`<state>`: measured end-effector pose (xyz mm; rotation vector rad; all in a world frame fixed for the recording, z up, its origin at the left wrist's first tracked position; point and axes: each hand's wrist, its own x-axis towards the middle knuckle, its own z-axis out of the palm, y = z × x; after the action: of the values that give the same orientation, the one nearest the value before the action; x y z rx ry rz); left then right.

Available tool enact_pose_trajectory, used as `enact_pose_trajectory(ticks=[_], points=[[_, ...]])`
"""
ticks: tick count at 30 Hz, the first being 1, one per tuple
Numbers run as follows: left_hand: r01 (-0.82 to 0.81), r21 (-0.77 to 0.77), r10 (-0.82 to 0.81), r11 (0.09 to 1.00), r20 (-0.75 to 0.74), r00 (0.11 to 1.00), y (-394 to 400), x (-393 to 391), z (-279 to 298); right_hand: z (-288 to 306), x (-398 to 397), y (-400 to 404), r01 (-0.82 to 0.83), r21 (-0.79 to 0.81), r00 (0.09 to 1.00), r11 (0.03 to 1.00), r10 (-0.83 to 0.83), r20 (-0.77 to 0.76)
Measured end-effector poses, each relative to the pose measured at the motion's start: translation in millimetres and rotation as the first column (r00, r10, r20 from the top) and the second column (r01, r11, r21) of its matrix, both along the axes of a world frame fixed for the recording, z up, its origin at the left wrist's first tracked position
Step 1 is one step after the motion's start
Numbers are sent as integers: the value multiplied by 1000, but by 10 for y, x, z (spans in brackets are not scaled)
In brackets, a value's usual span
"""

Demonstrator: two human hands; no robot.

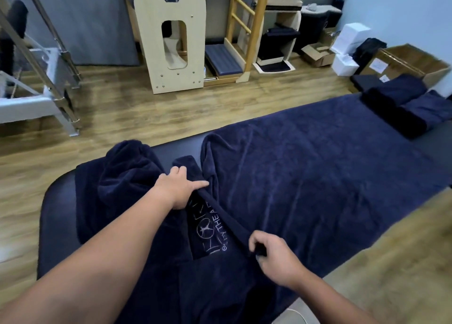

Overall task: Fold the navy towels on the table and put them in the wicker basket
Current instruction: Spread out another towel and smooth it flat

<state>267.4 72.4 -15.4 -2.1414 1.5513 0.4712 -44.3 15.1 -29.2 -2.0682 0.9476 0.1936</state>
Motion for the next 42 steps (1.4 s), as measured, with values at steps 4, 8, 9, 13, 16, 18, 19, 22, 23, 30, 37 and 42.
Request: enact_pose_trajectory(ticks=[4,8,9,13,16,18,19,22,23,30,37,42], points=[[54,-39,-51,998,72,996,-156,-102,-69,4,-140,2,64,111,990,992,-50,-130],[-117,-327,41,938,-231,972,-420,-112,164,-26,-227,4,167,-227,934,959,-228,-275],[-203,-379,61,903,-354,933,-502,-133,221,-39,-257,-41,167,-347,915,923,-276,-295],[-258,-477,-82,840,-581,810,-751,-348,347,27,-413,-359,228,-501,878,835,-398,-266],[131,-355,-229,926,-251,940,-877,-477,285,6,-632,-563,273,-528,821,804,-481,-308],[200,-164,-215,966,-77,974,-896,-505,180,-64,-715,-619,288,-540,742,791,-540,-396],[167,-82,-171,983,-57,984,-883,-507,108,-100,-719,-599,323,-506,717,800,-556,-420],[80,13,-78,997,-118,990,-833,-501,-54,-164,-607,-433,442,-329,698,835,-550,-458],[51,-19,-53,999,-166,985,-839,-500,-53,-206,-582,-377,419,-295,706,859,-512,-489],[-224,-737,-6,638,-295,955,-1205,-504,305,-240,-809,-399,229,-314,824,922,-355,-442],[174,-36,-177,984,-137,975,-1391,-839,219,-52,-1301,-931,427,-551,701,717,-648,-299],[119,-15,-120,993,-148,982,-1441,-1080,-162,-532,-1302,-838,559,-358,688,748,-660,-303]])
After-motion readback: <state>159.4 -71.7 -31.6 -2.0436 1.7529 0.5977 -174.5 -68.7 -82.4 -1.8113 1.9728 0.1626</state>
